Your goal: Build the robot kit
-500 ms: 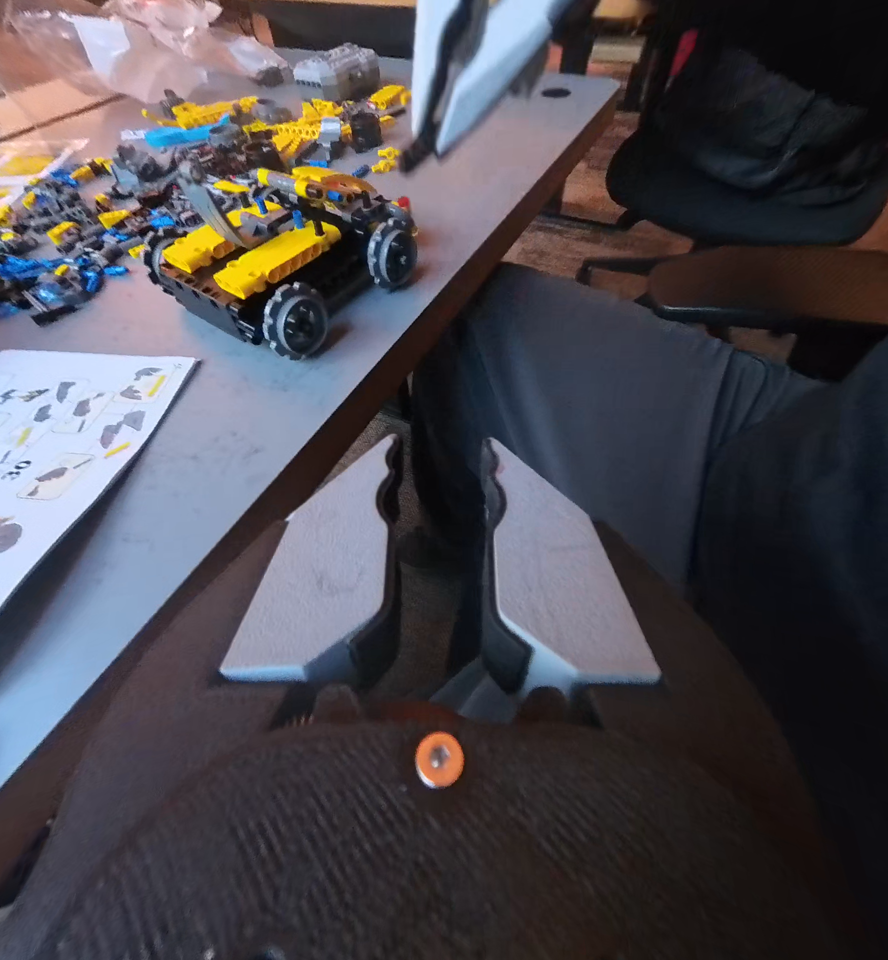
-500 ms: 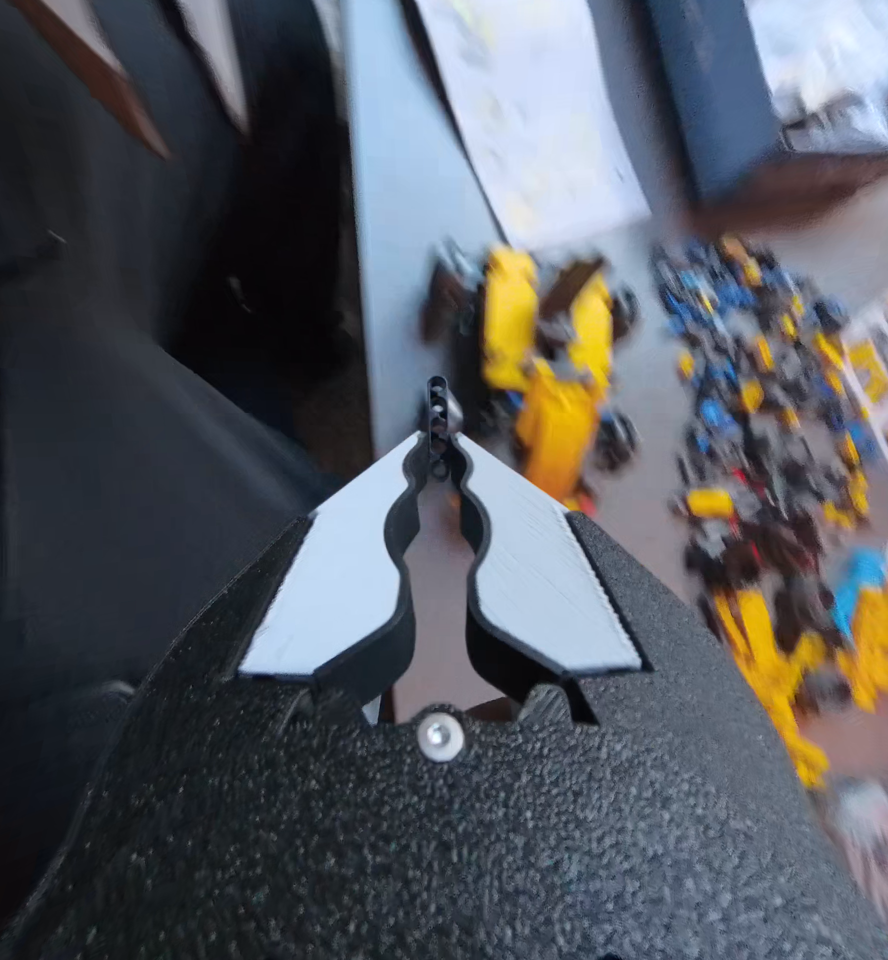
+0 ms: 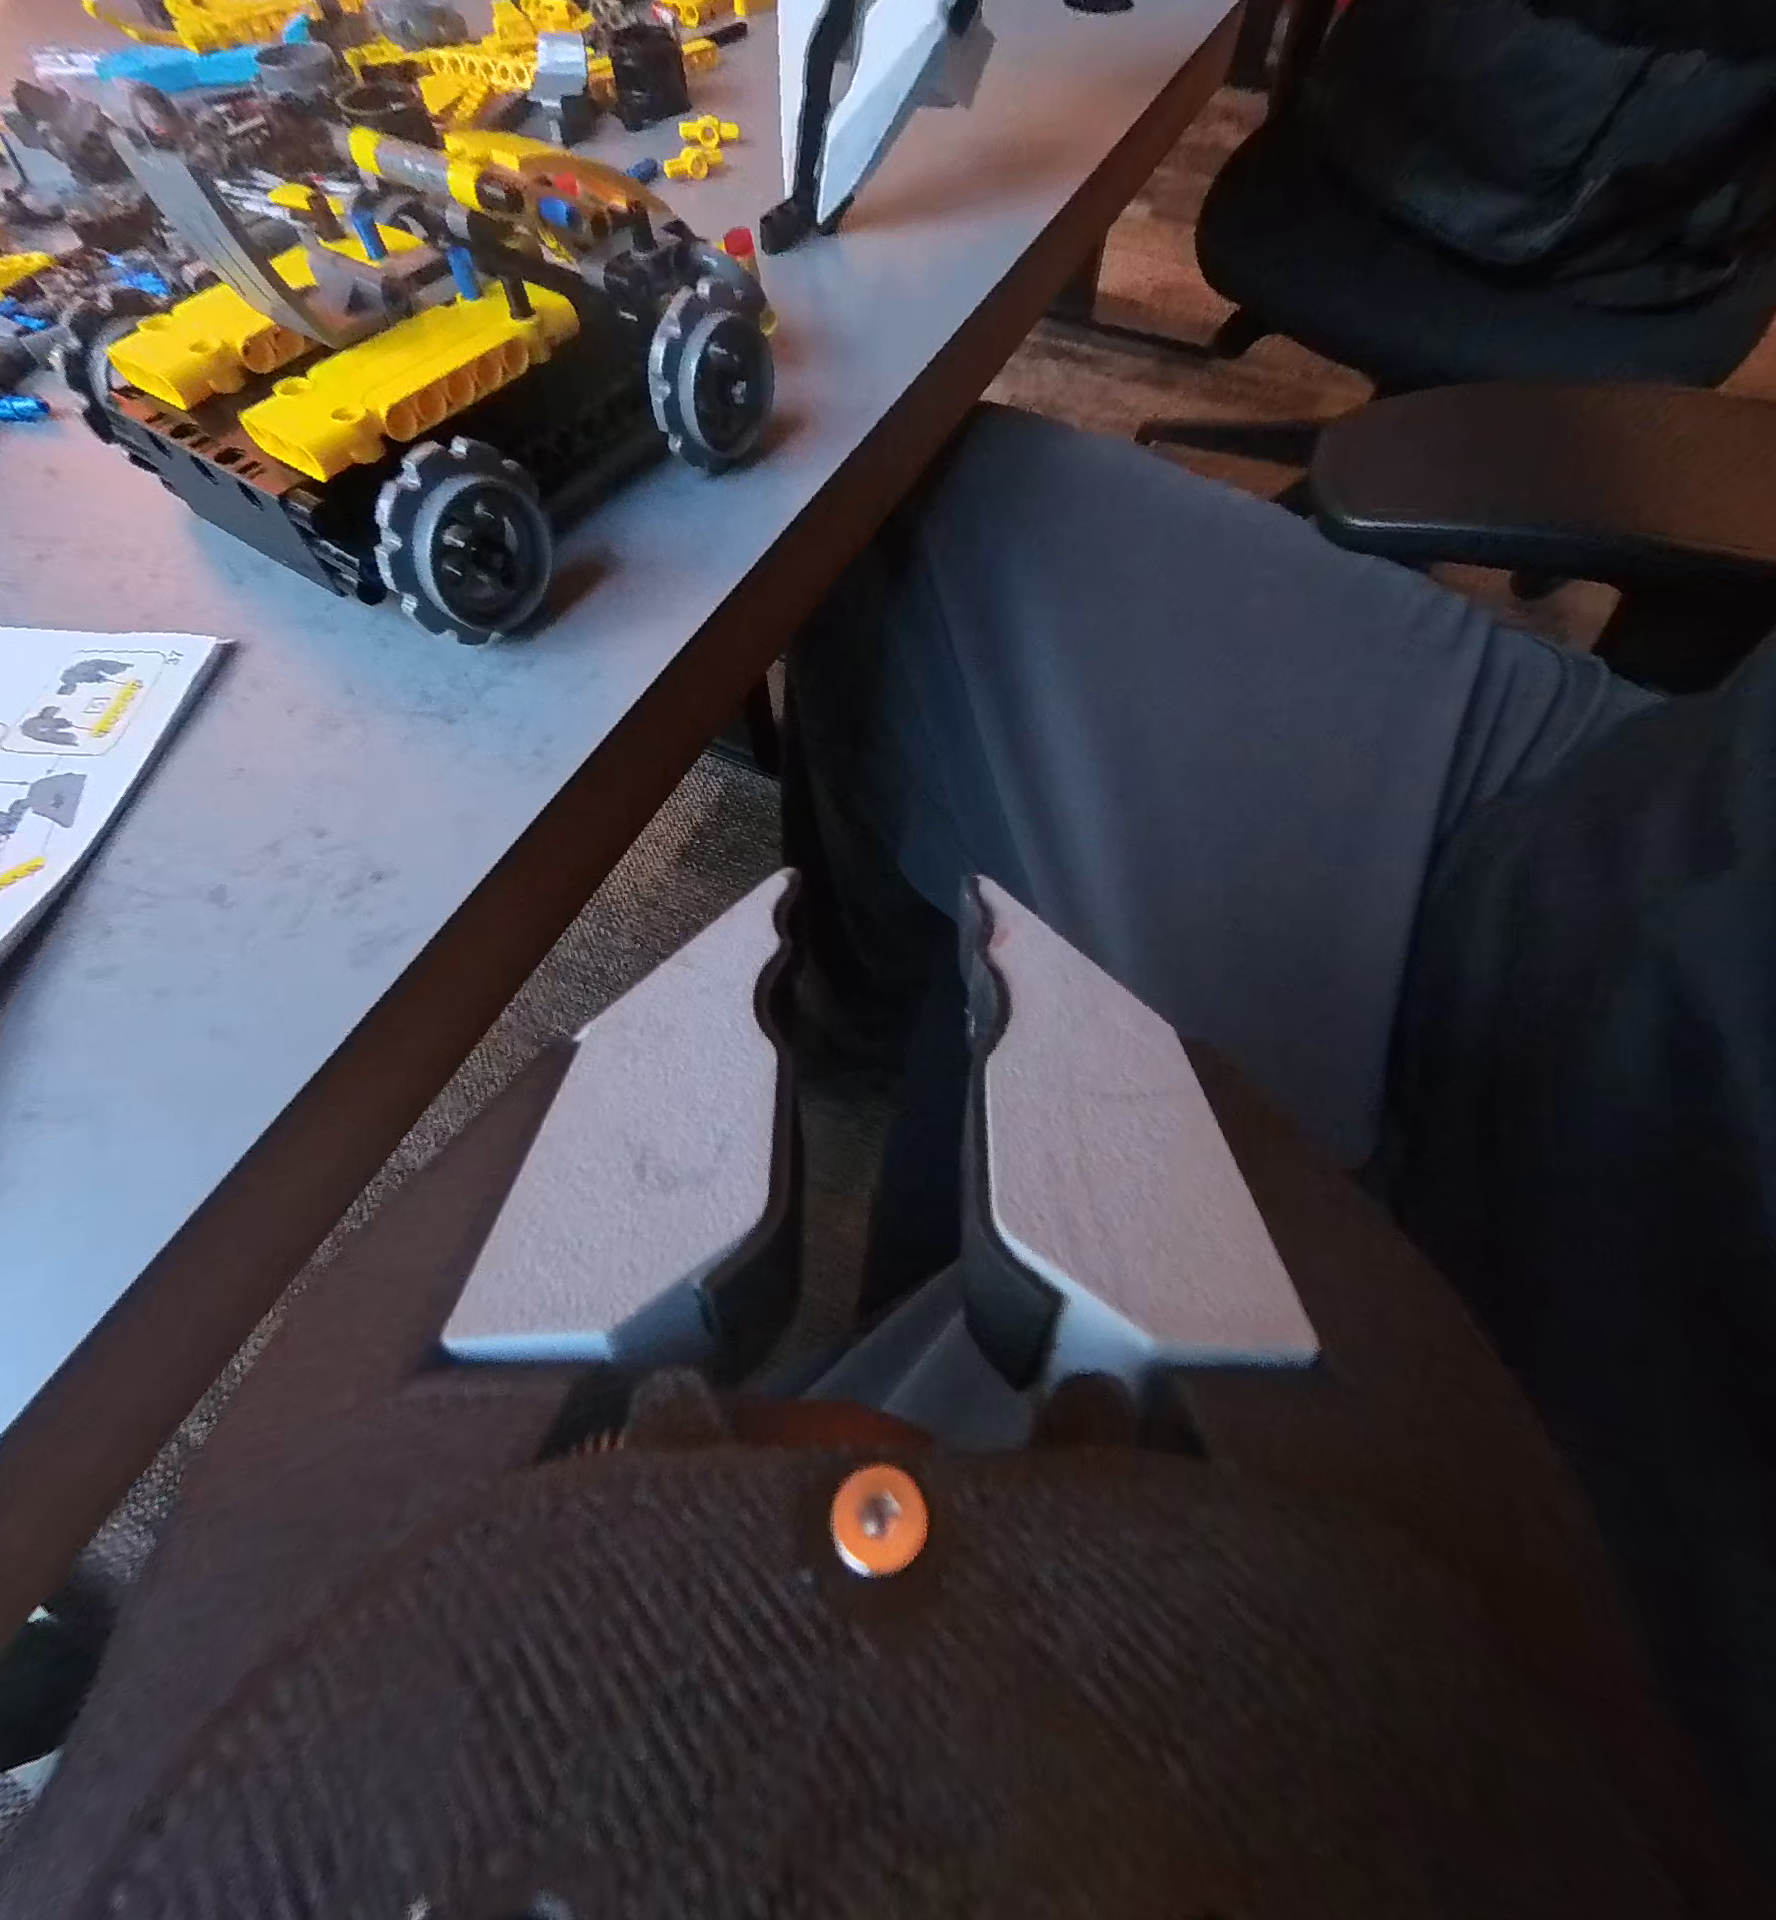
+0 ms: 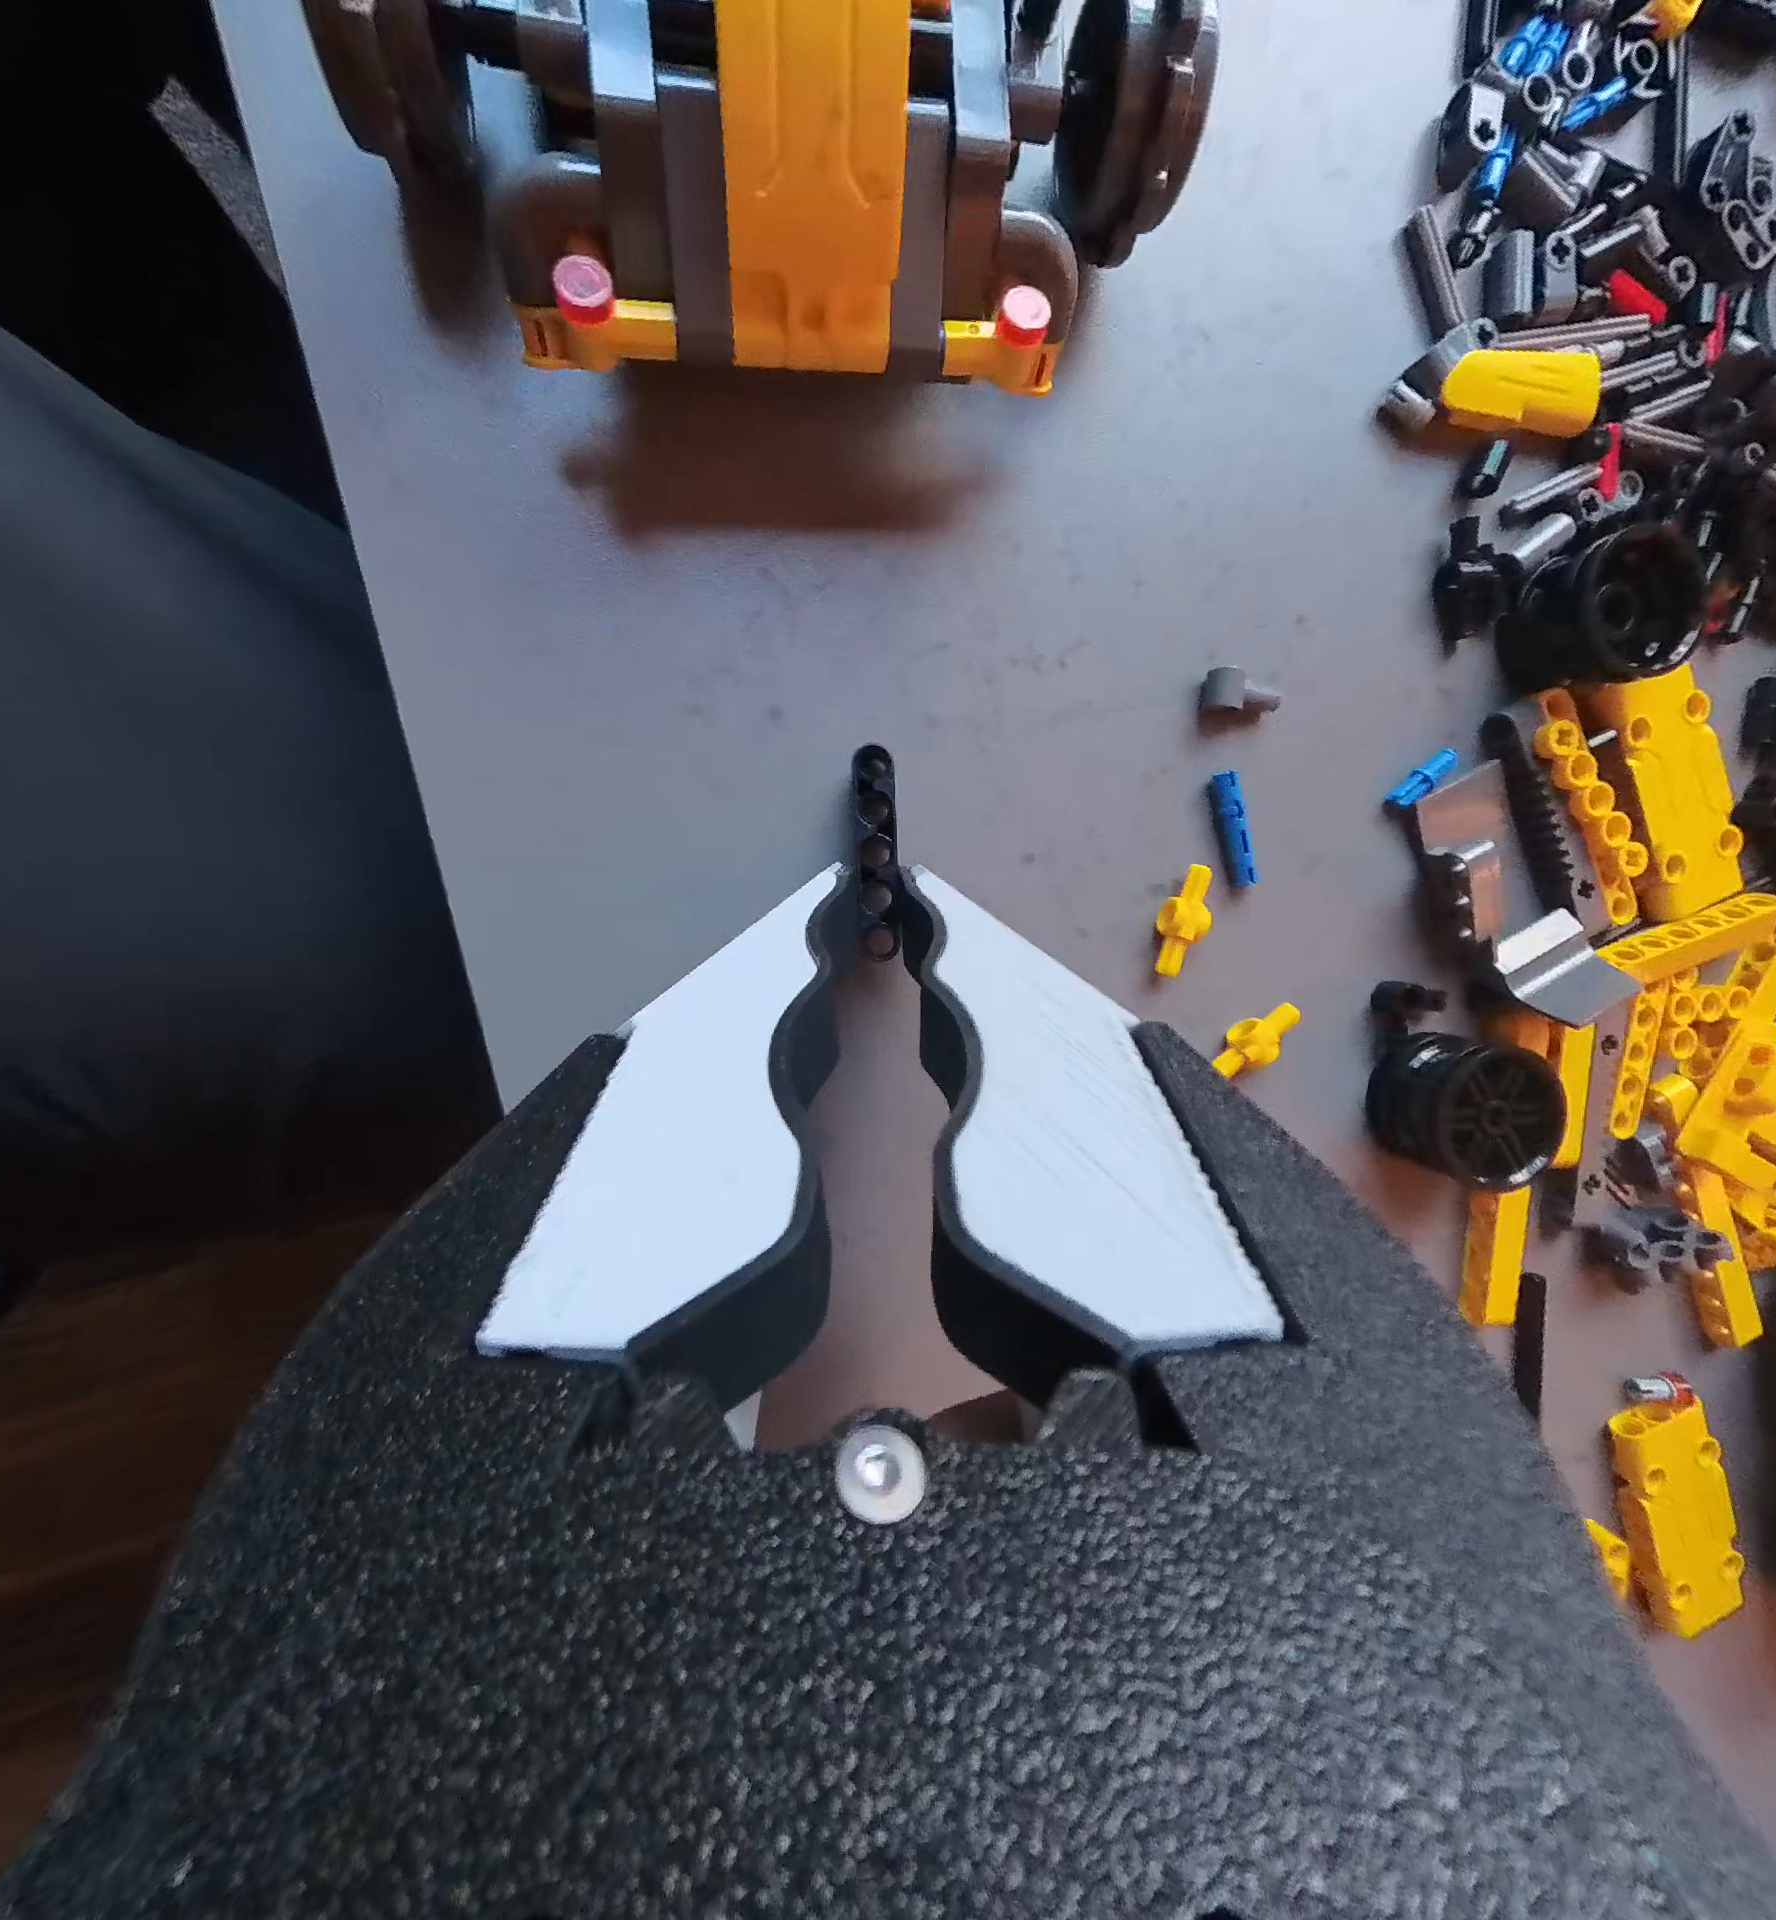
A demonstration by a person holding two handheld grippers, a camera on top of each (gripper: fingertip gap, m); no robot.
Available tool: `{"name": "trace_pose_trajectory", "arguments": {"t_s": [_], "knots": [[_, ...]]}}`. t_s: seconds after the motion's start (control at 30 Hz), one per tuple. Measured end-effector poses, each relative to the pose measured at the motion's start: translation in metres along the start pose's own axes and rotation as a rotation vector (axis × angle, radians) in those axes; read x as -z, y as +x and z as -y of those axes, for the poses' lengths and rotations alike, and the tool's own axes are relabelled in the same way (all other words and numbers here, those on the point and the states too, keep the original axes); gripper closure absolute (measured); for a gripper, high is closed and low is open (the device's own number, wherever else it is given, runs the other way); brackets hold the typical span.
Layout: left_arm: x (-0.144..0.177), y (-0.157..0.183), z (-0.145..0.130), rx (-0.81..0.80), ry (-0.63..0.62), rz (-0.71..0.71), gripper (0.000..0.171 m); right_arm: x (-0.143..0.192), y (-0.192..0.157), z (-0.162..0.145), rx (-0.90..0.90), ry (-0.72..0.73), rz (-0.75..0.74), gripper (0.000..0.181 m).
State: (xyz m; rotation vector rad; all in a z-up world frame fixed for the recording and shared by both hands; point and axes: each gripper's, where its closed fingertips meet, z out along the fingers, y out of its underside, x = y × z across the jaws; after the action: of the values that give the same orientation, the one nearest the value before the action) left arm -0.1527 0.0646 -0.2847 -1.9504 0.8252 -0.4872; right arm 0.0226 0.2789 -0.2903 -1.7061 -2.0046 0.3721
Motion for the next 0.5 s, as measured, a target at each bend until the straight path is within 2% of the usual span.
{"name": "trace_pose_trajectory", "arguments": {"t_s": [0.07,0.23,0.4,0.5], "knots": [[-0.003,0.000,-0.003,0.004,-0.012,-0.010,0.145,0.001,-0.003,0.001,0.012,0.000,0.003,0.174],[-0.005,0.001,-0.004,-0.004,-0.018,-0.017,0.145,0.007,-0.007,0.009,0.003,0.034,-0.013,0.155],[-0.005,0.004,-0.005,-0.005,-0.015,-0.036,0.145,0.027,-0.019,0.041,-0.046,0.202,0.015,0.154],[-0.006,0.006,-0.008,-0.018,-0.024,-0.043,0.145,0.038,-0.020,0.050,-0.094,0.290,0.004,0.148]]}}
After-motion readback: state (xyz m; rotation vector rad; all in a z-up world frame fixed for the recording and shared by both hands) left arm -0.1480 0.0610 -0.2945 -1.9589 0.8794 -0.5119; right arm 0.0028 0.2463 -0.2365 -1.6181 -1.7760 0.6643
